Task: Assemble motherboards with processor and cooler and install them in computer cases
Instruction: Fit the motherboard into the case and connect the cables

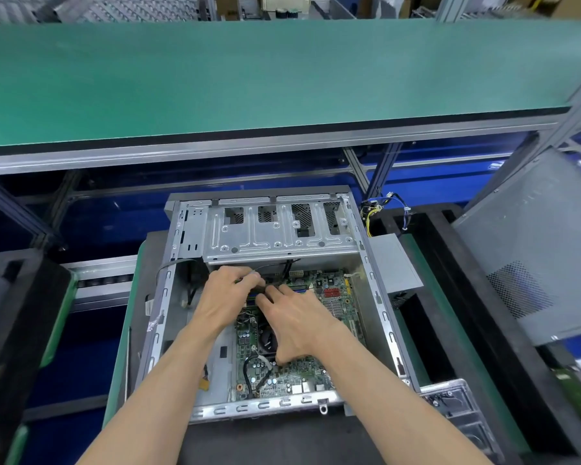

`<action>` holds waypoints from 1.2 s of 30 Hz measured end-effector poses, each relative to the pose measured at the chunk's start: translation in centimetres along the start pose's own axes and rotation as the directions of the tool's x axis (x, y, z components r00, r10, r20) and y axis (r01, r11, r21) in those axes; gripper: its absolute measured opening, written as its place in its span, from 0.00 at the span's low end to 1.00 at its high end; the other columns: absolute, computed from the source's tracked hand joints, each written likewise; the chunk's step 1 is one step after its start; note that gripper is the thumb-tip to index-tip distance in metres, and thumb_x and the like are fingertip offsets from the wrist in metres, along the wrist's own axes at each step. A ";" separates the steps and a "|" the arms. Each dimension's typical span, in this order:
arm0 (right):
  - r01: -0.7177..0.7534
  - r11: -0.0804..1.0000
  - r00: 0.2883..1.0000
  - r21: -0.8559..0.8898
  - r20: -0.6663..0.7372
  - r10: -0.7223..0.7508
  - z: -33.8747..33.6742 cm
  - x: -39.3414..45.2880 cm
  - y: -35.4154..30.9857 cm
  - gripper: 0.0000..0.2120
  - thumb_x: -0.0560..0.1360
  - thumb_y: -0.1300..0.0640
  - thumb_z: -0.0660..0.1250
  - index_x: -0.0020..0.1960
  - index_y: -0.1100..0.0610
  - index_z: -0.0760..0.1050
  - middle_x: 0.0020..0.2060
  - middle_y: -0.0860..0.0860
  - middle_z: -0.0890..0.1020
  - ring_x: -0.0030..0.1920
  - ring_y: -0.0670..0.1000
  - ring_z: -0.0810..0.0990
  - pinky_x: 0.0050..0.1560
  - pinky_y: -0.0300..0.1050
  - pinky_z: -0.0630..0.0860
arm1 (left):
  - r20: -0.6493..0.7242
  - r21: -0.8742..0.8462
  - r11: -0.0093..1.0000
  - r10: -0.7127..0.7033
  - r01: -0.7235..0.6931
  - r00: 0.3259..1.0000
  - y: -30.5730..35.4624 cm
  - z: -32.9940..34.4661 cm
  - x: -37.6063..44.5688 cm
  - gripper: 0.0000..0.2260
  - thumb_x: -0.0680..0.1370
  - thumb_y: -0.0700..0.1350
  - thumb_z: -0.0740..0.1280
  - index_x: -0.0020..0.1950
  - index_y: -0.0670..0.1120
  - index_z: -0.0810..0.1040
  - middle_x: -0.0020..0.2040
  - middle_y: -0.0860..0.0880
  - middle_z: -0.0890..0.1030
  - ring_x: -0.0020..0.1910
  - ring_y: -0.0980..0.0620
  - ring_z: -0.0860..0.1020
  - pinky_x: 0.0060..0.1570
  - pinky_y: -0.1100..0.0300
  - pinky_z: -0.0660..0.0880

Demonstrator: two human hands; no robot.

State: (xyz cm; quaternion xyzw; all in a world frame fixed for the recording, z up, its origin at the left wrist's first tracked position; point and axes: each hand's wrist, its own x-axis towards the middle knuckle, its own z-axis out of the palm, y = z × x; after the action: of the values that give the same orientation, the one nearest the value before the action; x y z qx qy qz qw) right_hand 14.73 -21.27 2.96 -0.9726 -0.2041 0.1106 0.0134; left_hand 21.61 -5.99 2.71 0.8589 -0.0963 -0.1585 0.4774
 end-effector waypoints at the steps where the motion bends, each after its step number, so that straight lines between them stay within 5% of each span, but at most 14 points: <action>1: 0.000 1.000 1.000 0.012 0.014 0.000 -0.1 0.0 0.1 0.44 0.62 0.42 0.78 0.70 0.58 0.65 0.62 0.55 0.74 0.61 0.57 0.73 0.43 0.53 0.74 | 0.001 -0.112 0.994 -0.017 0.017 1.000 0.0 0.0 0.0 0.15 0.72 0.53 0.62 0.36 0.49 0.85 0.39 0.54 0.86 0.32 0.64 0.76 0.37 0.61 0.71; 4: -0.083 0.989 0.993 0.125 0.093 0.071 -0.3 0.0 0.6 0.46 0.64 0.26 0.71 0.71 0.54 0.66 0.64 0.53 0.74 0.65 0.57 0.72 0.53 0.58 0.74 | -0.002 -0.360 0.933 -0.035 0.032 0.999 0.3 -0.1 0.0 0.23 0.72 0.49 0.63 0.41 0.27 0.77 0.43 0.39 0.86 0.31 0.63 0.77 0.31 0.66 0.67; 6: -0.219 0.920 0.973 0.326 0.141 0.181 -0.6 -0.2 0.9 0.38 0.71 0.21 0.57 0.63 0.52 0.74 0.59 0.54 0.78 0.62 0.57 0.75 0.54 0.57 0.72 | -0.003 -0.400 0.916 -0.035 0.030 0.999 0.5 -0.3 -0.3 0.25 0.72 0.49 0.63 0.45 0.24 0.77 0.36 0.42 0.84 0.27 0.59 0.75 0.28 0.65 0.62; 8: -0.321 0.766 0.945 0.557 0.140 0.295 -0.9 -0.3 1.3 0.33 0.77 0.26 0.49 0.53 0.52 0.78 0.52 0.55 0.81 0.57 0.58 0.78 0.55 0.56 0.74 | 0.010 -0.417 0.909 -0.029 0.031 1.000 0.7 -0.4 -0.4 0.23 0.75 0.48 0.63 0.47 0.26 0.79 0.29 0.45 0.80 0.23 0.54 0.66 0.26 0.61 0.57; 11: -0.360 0.466 0.893 0.808 0.155 0.422 -1.1 -0.3 1.8 0.34 0.82 0.32 0.48 0.63 0.57 0.80 0.61 0.58 0.82 0.62 0.58 0.78 0.63 0.57 0.72 | 0.027 -0.468 0.883 -0.026 0.036 0.999 0.6 -0.7 -0.5 0.15 0.82 0.42 0.63 0.42 0.35 0.84 0.28 0.42 0.77 0.22 0.52 0.64 0.25 0.62 0.59; 15: -0.404 0.162 0.830 0.900 0.287 0.478 -1.6 -0.1 1.8 0.45 0.74 0.22 0.48 0.70 0.56 0.76 0.68 0.55 0.77 0.65 0.54 0.75 0.61 0.52 0.67 | 0.094 -0.476 0.879 0.009 0.037 0.996 1.2 -0.6 -0.4 0.19 0.82 0.44 0.64 0.35 0.36 0.83 0.24 0.41 0.74 0.19 0.50 0.65 0.22 0.64 0.63; 18: -0.362 0.015 0.815 0.932 0.309 0.491 -1.8 0.2 2.0 0.44 0.68 0.19 0.52 0.60 0.53 0.83 0.60 0.53 0.82 0.61 0.52 0.78 0.59 0.52 0.68 | 0.170 -0.381 0.924 0.092 -0.020 0.981 2.3 -0.5 -0.7 0.19 0.82 0.45 0.65 0.35 0.37 0.84 0.23 0.41 0.74 0.17 0.49 0.67 0.25 0.66 0.69; 22: -0.283 -0.189 0.780 0.940 0.340 0.525 -1.7 -0.1 3.2 0.19 0.69 0.38 0.70 0.36 0.54 0.83 0.35 0.53 0.84 0.43 0.53 0.82 0.51 0.51 0.72 | 0.350 -0.133 0.986 0.138 -0.097 0.926 4.9 1.0 -1.6 0.15 0.80 0.44 0.64 0.37 0.41 0.84 0.26 0.41 0.79 0.21 0.47 0.74 0.35 0.58 0.74; 24: -0.230 -0.315 0.745 0.921 0.375 0.552 -1.9 -0.4 3.5 0.08 0.66 0.52 0.71 0.33 0.56 0.79 0.28 0.54 0.79 0.29 0.53 0.77 0.37 0.46 0.73 | 0.418 -0.092 0.991 0.126 -0.096 0.900 5.9 1.9 -2.0 0.09 0.77 0.43 0.68 0.41 0.40 0.83 0.29 0.41 0.81 0.25 0.46 0.77 0.35 0.54 0.75; 26: -0.199 -0.409 0.685 0.890 0.425 0.592 -2.0 -0.5 3.7 0.04 0.65 0.60 0.70 0.33 0.56 0.75 0.28 0.53 0.78 0.27 0.52 0.76 0.33 0.43 0.70 | 0.452 -0.020 0.994 0.107 -0.110 0.886 6.3 2.6 -2.3 0.04 0.71 0.43 0.72 0.43 0.44 0.83 0.31 0.45 0.81 0.26 0.48 0.75 0.34 0.53 0.75; 28: -0.172 -0.461 0.641 0.870 0.455 0.618 -1.8 -0.4 3.8 0.04 0.67 0.63 0.68 0.36 0.58 0.74 0.27 0.53 0.79 0.28 0.52 0.77 0.32 0.43 0.73 | 0.443 0.091 0.987 0.077 -0.130 0.893 6.3 2.6 -2.4 0.15 0.68 0.41 0.71 0.53 0.52 0.84 0.31 0.46 0.81 0.26 0.51 0.75 0.33 0.55 0.76; 31: -0.111 -0.510 0.610 0.853 0.463 0.643 -2.0 -0.6 4.3 0.04 0.72 0.65 0.65 0.47 0.63 0.74 0.36 0.60 0.84 0.32 0.57 0.82 0.31 0.45 0.79 | 0.358 0.225 0.968 0.022 -0.109 0.933 5.1 1.6 -1.9 0.37 0.67 0.37 0.71 0.76 0.51 0.70 0.37 0.53 0.84 0.29 0.59 0.78 0.36 0.65 0.77; 34: -0.106 -0.502 0.580 0.858 0.464 0.670 -1.8 -0.8 4.8 0.09 0.76 0.68 0.62 0.56 0.65 0.70 0.43 0.65 0.81 0.31 0.59 0.83 0.32 0.48 0.81 | 0.260 0.430 0.895 0.005 -0.120 0.966 3.7 -0.1 -0.9 0.32 0.68 0.39 0.73 0.73 0.49 0.74 0.42 0.58 0.83 0.35 0.63 0.79 0.37 0.73 0.73; 36: -0.273 -0.273 0.512 0.923 0.379 0.771 -1.5 -0.8 4.9 0.04 0.77 0.68 0.59 0.50 0.64 0.70 0.36 0.59 0.78 0.27 0.54 0.77 0.29 0.46 0.76 | 0.216 0.560 0.815 0.030 -0.149 0.976 3.0 -0.6 -0.3 0.25 0.71 0.38 0.71 0.68 0.49 0.79 0.47 0.55 0.85 0.45 0.57 0.81 0.48 0.66 0.76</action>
State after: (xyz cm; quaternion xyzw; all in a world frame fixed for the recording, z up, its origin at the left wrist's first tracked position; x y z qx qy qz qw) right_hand 16.33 -26.08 4.27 -0.6619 0.4014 0.0180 0.6328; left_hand 21.46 -6.99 5.56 0.9370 -0.2265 -0.1838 0.1923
